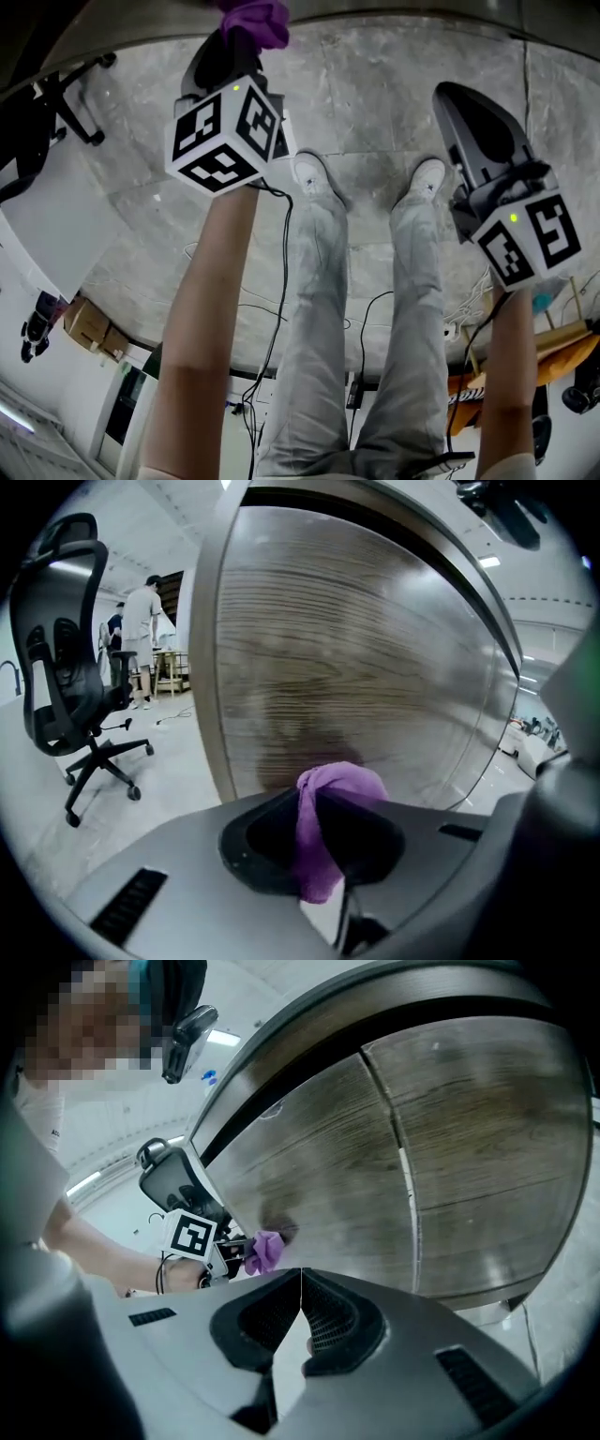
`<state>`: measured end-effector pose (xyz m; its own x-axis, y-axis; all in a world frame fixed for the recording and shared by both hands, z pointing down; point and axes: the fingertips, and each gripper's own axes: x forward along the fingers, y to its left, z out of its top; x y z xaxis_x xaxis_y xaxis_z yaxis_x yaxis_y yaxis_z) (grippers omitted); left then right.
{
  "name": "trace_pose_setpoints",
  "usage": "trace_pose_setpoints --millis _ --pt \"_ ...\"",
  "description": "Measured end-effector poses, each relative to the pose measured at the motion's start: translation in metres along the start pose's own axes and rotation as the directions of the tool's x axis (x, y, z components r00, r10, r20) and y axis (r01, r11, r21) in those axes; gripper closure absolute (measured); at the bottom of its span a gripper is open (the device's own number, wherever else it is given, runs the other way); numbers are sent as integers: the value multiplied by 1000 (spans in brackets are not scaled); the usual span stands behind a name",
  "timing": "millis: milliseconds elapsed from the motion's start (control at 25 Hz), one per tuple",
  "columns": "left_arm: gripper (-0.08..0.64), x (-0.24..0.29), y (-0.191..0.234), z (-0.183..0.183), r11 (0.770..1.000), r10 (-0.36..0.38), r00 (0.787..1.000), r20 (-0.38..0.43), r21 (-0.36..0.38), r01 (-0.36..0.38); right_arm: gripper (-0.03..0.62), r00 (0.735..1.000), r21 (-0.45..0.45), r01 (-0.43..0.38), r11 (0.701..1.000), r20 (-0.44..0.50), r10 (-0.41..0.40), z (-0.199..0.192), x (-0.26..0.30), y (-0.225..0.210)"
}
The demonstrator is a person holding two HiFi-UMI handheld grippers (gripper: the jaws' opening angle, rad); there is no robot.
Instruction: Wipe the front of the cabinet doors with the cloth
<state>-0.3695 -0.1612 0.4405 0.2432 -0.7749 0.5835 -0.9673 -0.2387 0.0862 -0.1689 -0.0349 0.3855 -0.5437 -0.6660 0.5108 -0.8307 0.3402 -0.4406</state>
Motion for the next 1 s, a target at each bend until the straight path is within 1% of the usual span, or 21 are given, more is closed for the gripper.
trace_pose_setpoints --millis 280,440,600,720,800,880,1000 --pt "506 -9 55 -3 999 43 999 -10 -11 -43 565 999 -27 -38 999 -6 38 12 34 36" --pt "506 -11 79 -3 998 56 998 -8 0 -56 565 999 -26 -45 999 -13 45 11 48 47" --pt "507 -16 96 -9 995 101 995 -13 0 -101 565 999 -20 -50 999 -15 50 6 52 52" --pt "507 -24 96 -15 993 116 993 -23 4 -116 565 998 -14 -61 998 -10 61 6 46 52" --pt "506 -31 90 -17 993 116 993 -24 20 -115 565 998 -16 -69 998 -6 69 8 39 49" --pt "507 -37 77 -22 993 113 993 -28 42 -111 565 997 -20 -73 997 -5 73 8 31 43" --pt "507 -43 41 -35 994 89 995 -52 64 -86 565 998 -24 -69 997 -9 68 8 12 27"
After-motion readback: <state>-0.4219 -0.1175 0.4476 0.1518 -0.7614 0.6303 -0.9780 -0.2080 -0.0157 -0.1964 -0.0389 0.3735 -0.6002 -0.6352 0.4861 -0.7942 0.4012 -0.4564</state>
